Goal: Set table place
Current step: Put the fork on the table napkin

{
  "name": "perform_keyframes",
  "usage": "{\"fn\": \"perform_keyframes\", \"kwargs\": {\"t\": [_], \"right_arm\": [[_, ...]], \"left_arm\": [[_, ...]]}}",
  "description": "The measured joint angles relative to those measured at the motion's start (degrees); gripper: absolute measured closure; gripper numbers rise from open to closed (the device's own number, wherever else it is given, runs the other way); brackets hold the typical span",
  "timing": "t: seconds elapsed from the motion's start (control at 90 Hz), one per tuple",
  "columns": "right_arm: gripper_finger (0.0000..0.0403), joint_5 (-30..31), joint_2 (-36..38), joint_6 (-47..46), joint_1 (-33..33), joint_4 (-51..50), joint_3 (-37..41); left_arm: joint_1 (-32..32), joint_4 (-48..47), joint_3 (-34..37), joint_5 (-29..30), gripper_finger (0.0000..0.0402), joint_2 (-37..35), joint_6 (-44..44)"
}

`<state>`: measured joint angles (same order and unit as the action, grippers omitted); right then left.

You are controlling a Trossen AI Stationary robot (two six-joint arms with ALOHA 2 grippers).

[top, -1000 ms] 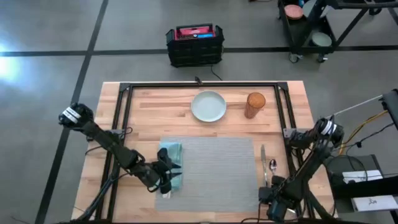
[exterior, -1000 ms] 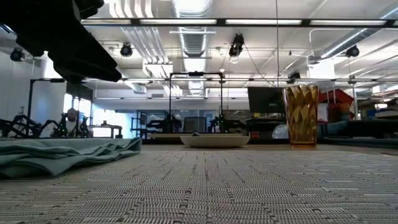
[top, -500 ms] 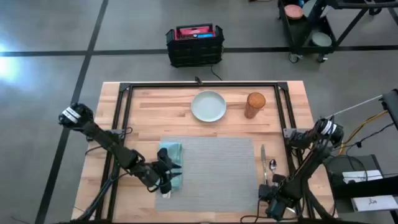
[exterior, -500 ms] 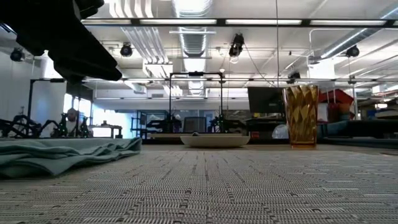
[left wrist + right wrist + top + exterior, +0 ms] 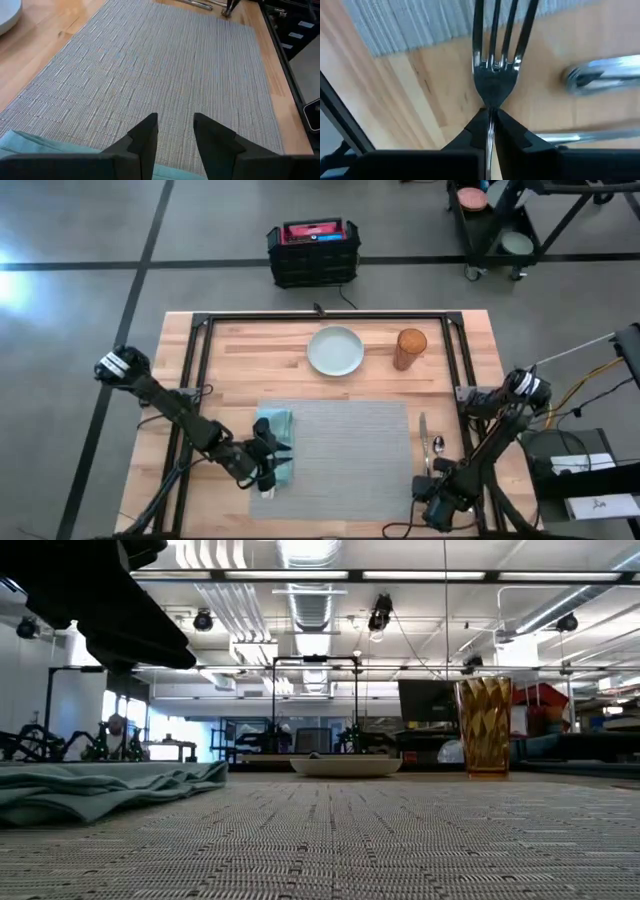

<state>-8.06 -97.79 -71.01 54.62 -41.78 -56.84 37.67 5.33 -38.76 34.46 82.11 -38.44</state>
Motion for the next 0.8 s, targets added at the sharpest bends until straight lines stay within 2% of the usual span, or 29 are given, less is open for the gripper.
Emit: {"fn": "perform_keyframes", "kwargs": {"t": [0.289,0.4,0.489,0.622,0.8], "right_arm": [[0.04,0.19,4.29,3.65,-4.75,-0.06,-1.75],[0.04,3.69,5.5,8.45,-7.98,-0.11,-2.83],[0.04,9.57,5.87,12.61,-11.48,0.62,-4.29],[0.04,15.65,5.52,19.07,-17.78,4.12,-5.88],[0.04,16.41,4.15,29.22,-25.6,17.59,-6.71]], "left_arm": [[0.0,0.9,0.0,-0.19,0.0288,-0.02,0.01],[-0.01,0.82,-0.03,-0.31,0.0288,-0.34,0.0],[0.0,-1.02,-1.33,-0.31,0.0288,-0.61,0.0],[0.0,-9.82,-5.42,-0.29,0.0288,-1.5,-0.32],[0.19,-28.63,-13.0,-2.07,0.0288,-1.97,-7.37]]}}
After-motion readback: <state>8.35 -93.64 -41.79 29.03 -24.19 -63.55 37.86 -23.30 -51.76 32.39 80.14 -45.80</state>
